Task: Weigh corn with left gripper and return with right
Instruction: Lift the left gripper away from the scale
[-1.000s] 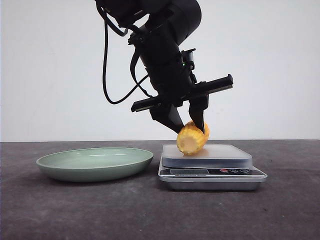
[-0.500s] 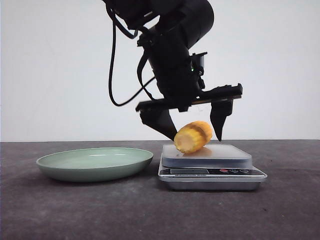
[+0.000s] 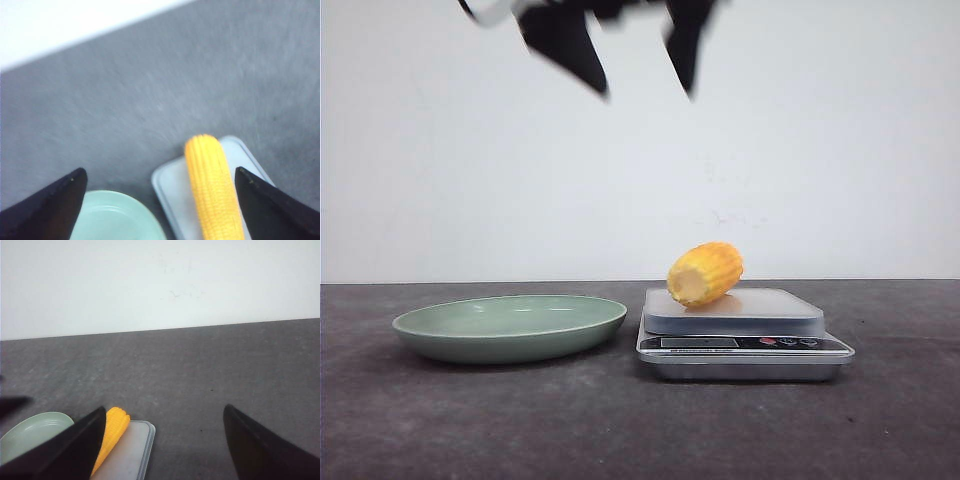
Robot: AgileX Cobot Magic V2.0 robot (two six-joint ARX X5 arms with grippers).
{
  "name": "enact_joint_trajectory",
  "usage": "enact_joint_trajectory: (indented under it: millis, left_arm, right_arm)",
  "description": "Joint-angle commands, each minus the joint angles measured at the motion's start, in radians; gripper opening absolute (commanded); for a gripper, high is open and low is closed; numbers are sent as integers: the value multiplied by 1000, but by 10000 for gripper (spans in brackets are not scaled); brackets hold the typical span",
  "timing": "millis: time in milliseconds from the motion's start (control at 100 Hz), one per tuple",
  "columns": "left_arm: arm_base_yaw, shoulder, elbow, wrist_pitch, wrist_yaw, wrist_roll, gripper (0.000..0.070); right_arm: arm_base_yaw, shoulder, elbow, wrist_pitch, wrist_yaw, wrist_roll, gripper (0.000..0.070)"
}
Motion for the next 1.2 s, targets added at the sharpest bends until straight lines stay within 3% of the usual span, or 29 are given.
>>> enact_joint_trajectory:
  millis: [0,210,500,850,1000,1190]
  left_arm:
    - [-5,-90,23,-29,-20,32,566]
    - [-8,-450,23,-189,-26,39,566]
    - [-21,-859,23,-425,-24,-69,566]
    - [-17,-996,13,-636,-10,-215,561]
    - [-16,-1004,-76,-640,18,-258,561]
    - [-18,-1048,-297,-551,51,-302,557]
  right_arm:
    - [5,16,20,14,-3,9,470]
    - [55,86,20,18,-19,9,470]
    - [207,250,20,144,-14,26,470]
    - [446,548,20,324,116,68,489]
    - [509,692,20,364,180,91,553]
    - [543,824,20,406,219,132,553]
